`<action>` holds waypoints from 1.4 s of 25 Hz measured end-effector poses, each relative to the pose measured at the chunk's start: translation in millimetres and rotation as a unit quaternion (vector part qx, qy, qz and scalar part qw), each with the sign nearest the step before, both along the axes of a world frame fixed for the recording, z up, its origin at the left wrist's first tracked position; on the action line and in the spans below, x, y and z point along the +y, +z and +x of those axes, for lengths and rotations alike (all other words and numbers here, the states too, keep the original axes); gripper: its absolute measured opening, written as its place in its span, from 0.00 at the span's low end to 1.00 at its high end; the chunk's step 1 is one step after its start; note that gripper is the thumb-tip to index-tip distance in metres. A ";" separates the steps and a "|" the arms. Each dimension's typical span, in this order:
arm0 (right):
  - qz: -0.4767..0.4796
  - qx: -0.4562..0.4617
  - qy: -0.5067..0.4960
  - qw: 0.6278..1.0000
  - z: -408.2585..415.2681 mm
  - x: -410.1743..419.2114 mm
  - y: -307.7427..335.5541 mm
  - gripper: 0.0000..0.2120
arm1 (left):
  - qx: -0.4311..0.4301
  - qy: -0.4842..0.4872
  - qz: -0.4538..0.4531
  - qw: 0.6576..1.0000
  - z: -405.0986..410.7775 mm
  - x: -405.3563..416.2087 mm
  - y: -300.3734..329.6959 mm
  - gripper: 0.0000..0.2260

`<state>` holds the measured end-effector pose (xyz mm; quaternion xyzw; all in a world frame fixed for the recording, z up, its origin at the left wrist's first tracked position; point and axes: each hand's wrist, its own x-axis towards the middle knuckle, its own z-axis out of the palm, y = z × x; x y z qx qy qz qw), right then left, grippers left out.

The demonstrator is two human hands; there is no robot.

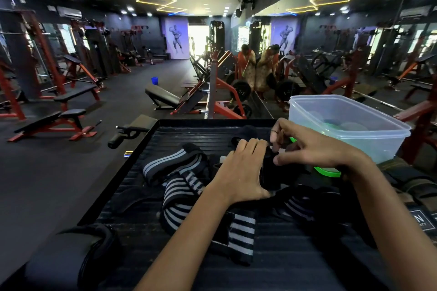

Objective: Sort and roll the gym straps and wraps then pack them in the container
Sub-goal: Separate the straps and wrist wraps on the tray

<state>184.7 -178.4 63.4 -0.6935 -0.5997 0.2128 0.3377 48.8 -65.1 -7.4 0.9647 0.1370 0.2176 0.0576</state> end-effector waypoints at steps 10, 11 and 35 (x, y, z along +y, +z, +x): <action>0.072 0.123 -0.026 0.989 9.0 17.1 -32.6 0.29 | -0.117 -0.011 -0.233 0.965 -7.9 6.1 -2.2 0.38; 0.062 0.172 -0.022 0.983 9.1 19.8 -37.2 0.30 | -0.134 -0.024 -0.243 0.960 -8.6 6.1 -1.5 0.38; 0.167 0.384 0.004 0.908 -68.4 39.0 -39.3 0.33 | -0.298 0.059 -0.308 0.901 -130.6 -11.9 29.3 0.20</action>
